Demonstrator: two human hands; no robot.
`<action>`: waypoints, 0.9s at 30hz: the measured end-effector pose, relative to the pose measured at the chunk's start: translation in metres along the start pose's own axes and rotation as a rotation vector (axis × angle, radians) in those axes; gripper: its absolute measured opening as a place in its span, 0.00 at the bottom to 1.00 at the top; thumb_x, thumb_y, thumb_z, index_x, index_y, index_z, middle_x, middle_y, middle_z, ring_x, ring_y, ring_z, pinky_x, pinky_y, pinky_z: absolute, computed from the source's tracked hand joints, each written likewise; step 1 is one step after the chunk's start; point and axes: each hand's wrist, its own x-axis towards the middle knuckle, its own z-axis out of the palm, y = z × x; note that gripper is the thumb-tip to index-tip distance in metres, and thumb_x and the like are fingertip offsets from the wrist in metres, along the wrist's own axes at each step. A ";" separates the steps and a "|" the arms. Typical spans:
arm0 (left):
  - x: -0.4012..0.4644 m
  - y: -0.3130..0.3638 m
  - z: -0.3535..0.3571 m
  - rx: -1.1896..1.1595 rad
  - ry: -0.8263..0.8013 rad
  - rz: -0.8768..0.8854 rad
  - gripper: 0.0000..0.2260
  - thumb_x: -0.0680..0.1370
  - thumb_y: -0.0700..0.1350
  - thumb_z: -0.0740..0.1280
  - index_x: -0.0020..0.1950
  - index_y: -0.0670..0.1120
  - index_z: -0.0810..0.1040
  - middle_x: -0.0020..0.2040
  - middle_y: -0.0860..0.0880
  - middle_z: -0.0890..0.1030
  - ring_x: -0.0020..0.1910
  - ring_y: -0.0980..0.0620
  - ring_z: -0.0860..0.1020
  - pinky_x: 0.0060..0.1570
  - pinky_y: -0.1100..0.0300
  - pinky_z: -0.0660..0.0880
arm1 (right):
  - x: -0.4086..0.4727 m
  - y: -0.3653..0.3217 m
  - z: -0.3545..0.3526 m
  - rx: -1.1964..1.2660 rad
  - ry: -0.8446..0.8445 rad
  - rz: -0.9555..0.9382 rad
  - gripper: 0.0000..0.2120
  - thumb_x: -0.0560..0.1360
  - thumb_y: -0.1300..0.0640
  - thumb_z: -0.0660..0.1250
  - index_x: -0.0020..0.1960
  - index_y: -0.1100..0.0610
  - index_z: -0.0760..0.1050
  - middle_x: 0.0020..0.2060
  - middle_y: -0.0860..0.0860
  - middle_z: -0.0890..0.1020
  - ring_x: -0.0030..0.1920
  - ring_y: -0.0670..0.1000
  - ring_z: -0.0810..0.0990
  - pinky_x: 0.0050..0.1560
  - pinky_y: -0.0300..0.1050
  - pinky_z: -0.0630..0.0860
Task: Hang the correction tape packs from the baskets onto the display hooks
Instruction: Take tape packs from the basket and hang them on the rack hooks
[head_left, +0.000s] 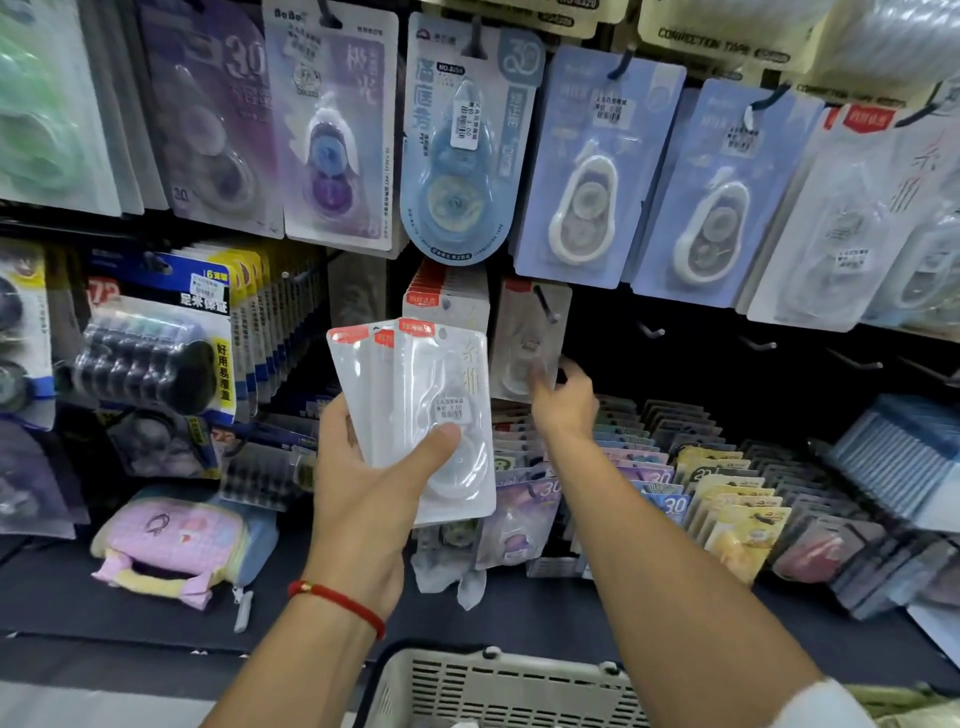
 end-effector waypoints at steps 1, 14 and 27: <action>-0.001 0.000 0.001 0.003 -0.012 0.004 0.33 0.61 0.46 0.82 0.63 0.61 0.76 0.57 0.55 0.87 0.54 0.55 0.86 0.43 0.65 0.82 | 0.006 -0.002 0.001 -0.050 -0.007 0.020 0.25 0.82 0.42 0.69 0.73 0.54 0.75 0.62 0.60 0.83 0.63 0.64 0.80 0.54 0.48 0.74; -0.011 -0.010 0.012 0.070 -0.086 0.010 0.35 0.61 0.48 0.87 0.64 0.59 0.77 0.56 0.56 0.86 0.54 0.55 0.86 0.45 0.64 0.83 | -0.125 -0.024 -0.089 0.182 -0.603 -0.198 0.15 0.77 0.40 0.73 0.60 0.46 0.82 0.51 0.47 0.88 0.51 0.51 0.87 0.49 0.44 0.84; -0.009 -0.004 0.005 0.044 0.015 0.001 0.22 0.67 0.51 0.79 0.59 0.59 0.77 0.50 0.61 0.87 0.48 0.60 0.86 0.39 0.68 0.81 | -0.100 -0.019 -0.104 0.247 -0.340 -0.135 0.11 0.82 0.52 0.70 0.63 0.44 0.75 0.53 0.47 0.88 0.50 0.49 0.88 0.45 0.55 0.85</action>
